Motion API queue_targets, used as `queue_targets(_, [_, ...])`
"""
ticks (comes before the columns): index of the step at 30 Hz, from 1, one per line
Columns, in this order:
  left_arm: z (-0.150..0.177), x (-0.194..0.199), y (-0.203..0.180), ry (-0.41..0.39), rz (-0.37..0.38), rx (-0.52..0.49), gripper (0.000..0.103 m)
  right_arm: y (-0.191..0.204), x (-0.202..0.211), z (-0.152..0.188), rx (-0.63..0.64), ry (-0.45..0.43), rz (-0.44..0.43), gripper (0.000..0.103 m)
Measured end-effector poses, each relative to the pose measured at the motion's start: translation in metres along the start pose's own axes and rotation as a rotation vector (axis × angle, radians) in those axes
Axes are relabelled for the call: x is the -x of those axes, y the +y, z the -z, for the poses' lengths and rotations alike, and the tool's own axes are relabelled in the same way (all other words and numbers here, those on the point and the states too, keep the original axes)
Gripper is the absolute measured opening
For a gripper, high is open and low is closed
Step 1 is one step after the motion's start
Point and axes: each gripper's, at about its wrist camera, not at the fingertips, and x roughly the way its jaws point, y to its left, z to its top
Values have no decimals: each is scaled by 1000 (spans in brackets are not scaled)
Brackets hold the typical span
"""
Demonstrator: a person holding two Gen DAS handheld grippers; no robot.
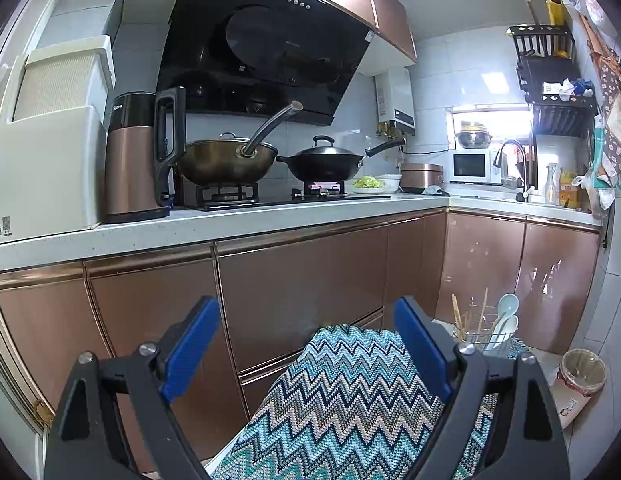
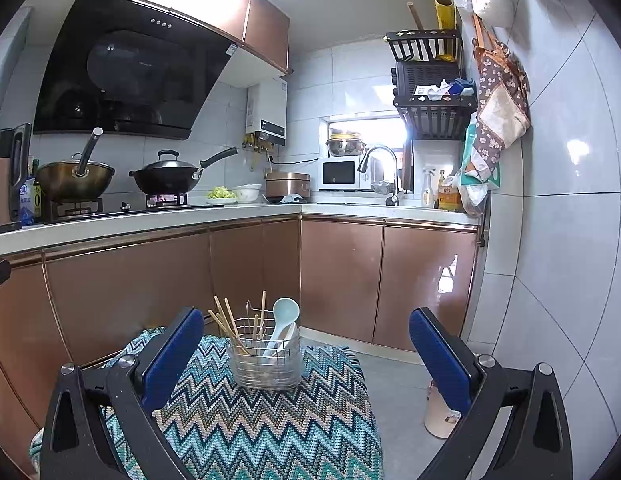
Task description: Organize utensils
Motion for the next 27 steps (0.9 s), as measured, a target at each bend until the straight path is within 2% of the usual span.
queue_targets(27, [6,-1,6,-3,1,-4,89,4,2,0,26,2,-1,103])
